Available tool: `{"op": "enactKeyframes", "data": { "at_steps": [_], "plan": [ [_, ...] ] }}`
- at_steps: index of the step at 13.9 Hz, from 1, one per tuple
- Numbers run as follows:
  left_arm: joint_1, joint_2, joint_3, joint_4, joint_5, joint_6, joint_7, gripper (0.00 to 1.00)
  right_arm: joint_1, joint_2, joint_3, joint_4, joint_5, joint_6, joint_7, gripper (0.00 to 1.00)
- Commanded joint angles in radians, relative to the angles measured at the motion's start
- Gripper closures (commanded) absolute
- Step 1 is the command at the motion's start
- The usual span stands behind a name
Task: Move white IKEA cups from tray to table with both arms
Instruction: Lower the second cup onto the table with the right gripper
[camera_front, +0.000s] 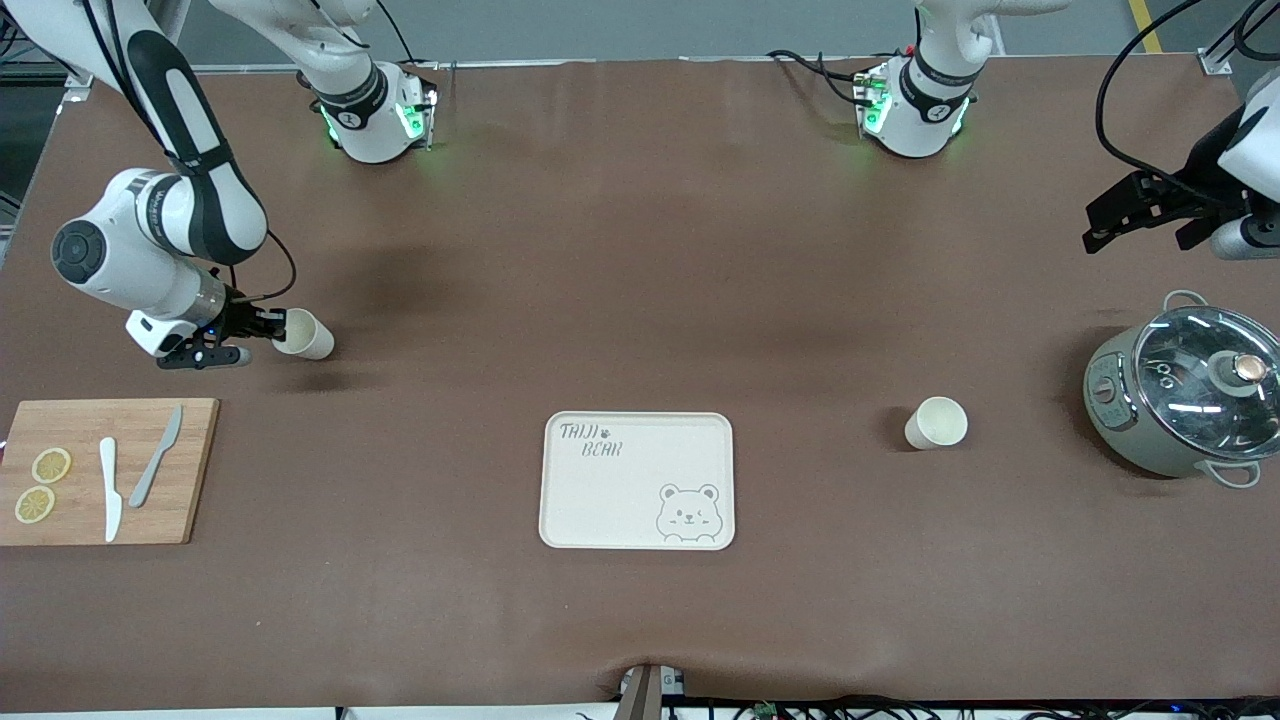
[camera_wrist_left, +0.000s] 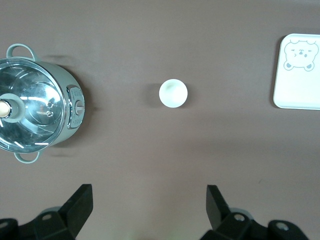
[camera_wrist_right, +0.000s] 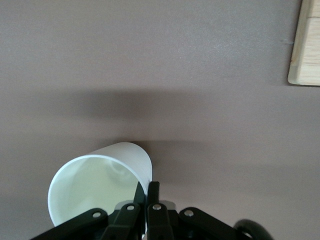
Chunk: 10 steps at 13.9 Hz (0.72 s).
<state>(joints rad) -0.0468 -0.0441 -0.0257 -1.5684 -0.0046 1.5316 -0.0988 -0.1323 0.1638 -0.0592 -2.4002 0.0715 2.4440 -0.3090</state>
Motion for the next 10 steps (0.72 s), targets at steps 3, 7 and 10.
{"op": "enactKeyframes", "data": {
  "at_steps": [3,7,10],
  "plan": [
    [0.01,0.01,-0.006,0.024,-0.002,-0.002,0.016,0.0,-0.021,-0.027,0.015,-0.03,-0.015,0.026,-0.012,1.0],
    [0.012,0.01,-0.007,0.024,-0.002,-0.005,0.016,0.0,-0.024,-0.023,0.015,-0.031,-0.015,0.029,-0.012,1.0],
    [0.012,0.009,-0.007,0.024,-0.002,-0.005,0.019,0.0,-0.029,-0.012,0.015,-0.03,-0.015,0.03,-0.012,1.0]
  ]
}}
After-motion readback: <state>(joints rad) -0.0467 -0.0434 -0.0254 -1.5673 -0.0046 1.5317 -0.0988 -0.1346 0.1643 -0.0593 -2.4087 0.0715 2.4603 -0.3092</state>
